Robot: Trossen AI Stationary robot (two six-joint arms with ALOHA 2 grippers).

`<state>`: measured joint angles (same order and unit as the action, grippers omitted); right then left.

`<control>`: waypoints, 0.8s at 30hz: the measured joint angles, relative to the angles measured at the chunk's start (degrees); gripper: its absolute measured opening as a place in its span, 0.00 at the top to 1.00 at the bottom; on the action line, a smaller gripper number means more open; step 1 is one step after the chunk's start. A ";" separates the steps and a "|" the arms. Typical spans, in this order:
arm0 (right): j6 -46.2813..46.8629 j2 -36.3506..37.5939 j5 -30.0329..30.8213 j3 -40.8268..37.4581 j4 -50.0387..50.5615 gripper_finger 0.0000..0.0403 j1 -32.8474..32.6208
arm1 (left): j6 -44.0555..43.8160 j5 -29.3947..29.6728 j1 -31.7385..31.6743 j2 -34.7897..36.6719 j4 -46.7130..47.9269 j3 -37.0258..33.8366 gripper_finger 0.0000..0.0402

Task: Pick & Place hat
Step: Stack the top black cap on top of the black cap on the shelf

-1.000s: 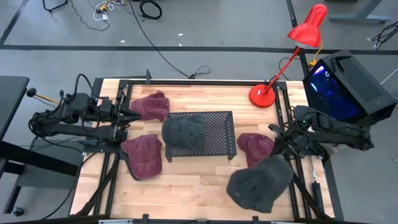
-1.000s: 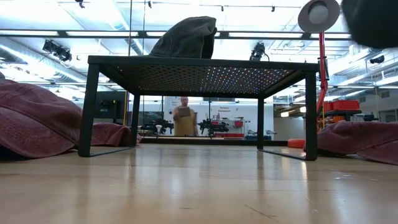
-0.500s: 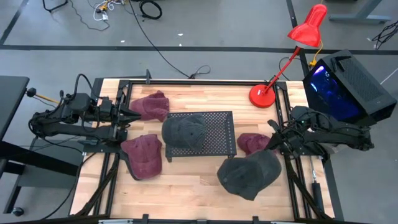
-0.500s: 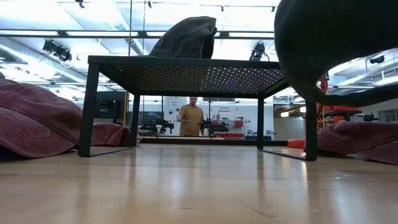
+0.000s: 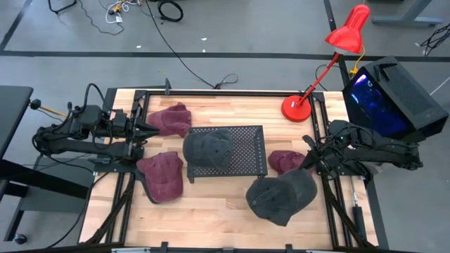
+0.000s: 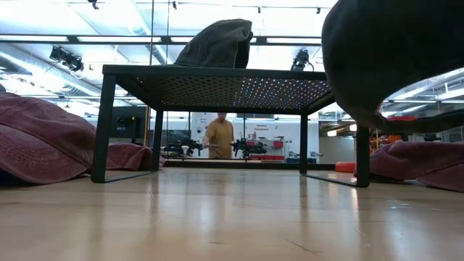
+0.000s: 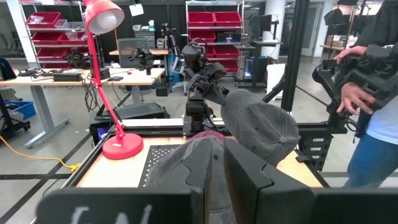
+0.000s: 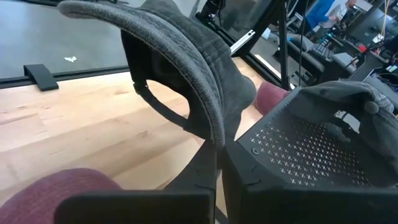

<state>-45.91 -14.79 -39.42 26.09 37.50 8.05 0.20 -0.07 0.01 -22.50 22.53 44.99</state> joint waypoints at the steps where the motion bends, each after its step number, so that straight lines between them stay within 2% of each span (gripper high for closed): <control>1: 0.00 0.00 0.00 0.00 0.00 0.99 0.00 | 0.00 0.02 0.00 0.01 -0.01 0.00 0.88; 17: 0.22 -0.02 -0.15 0.02 -0.22 0.99 0.00 | 0.00 0.01 0.02 0.00 0.02 0.00 0.88; 24: 0.22 -0.03 -0.60 3.37 0.17 0.99 -0.02 | -0.01 0.00 0.00 0.00 0.02 0.00 0.88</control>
<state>-45.69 -14.82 -40.02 29.45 37.66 8.03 0.19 -0.07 0.01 -22.50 22.55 44.99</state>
